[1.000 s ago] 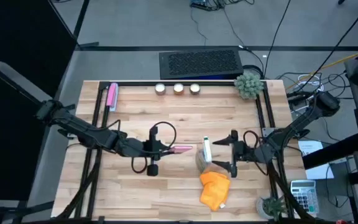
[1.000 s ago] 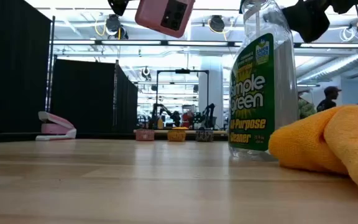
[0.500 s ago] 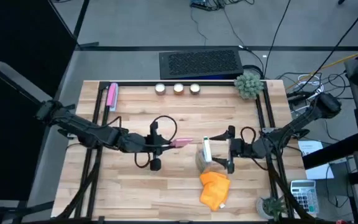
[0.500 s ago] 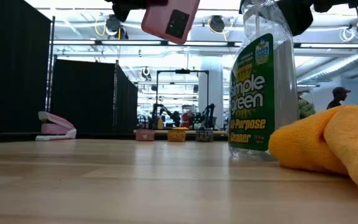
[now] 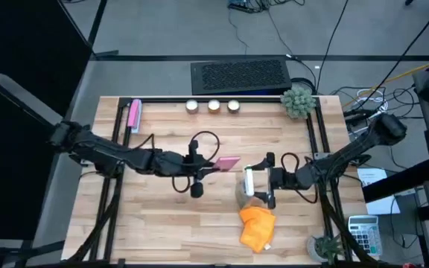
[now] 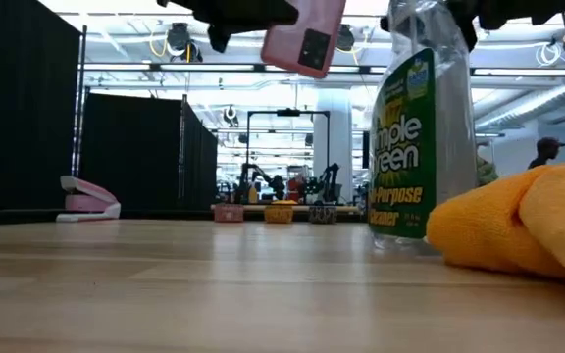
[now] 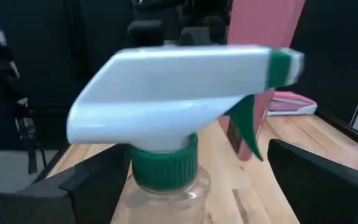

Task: Apply microfiber cloth
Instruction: Spray the back side of the cellphone using the spray bottle

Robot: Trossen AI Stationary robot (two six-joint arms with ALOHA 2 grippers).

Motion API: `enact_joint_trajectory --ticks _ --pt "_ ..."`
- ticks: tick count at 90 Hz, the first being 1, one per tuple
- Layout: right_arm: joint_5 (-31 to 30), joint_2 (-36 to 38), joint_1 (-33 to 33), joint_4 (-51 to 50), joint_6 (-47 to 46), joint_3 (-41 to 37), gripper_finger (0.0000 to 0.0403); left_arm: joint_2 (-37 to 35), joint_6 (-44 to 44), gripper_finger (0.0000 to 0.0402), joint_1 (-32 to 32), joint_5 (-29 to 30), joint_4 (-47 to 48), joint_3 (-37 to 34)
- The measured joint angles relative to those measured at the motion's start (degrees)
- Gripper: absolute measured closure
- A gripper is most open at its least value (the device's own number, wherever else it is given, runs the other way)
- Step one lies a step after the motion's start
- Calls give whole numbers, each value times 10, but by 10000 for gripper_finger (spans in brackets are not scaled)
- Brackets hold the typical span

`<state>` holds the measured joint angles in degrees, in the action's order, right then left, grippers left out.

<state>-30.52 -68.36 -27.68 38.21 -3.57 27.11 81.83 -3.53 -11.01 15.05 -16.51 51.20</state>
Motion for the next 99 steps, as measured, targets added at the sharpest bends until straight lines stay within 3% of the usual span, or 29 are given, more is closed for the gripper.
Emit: enact_joint_trajectory --ticks 26,62,77,99 --pt "0 4 -2 6 0 0 42 45 9 386 38 -63 -68 16" --pt "1 4 -2 6 2 0 42 118 23 386 62 -92 -69 93" --pt "1 4 -2 6 11 0 42 155 -48 386 78 -137 -85 100" --pt "1 4 -2 6 13 0 46 158 -110 386 78 -143 -88 99"
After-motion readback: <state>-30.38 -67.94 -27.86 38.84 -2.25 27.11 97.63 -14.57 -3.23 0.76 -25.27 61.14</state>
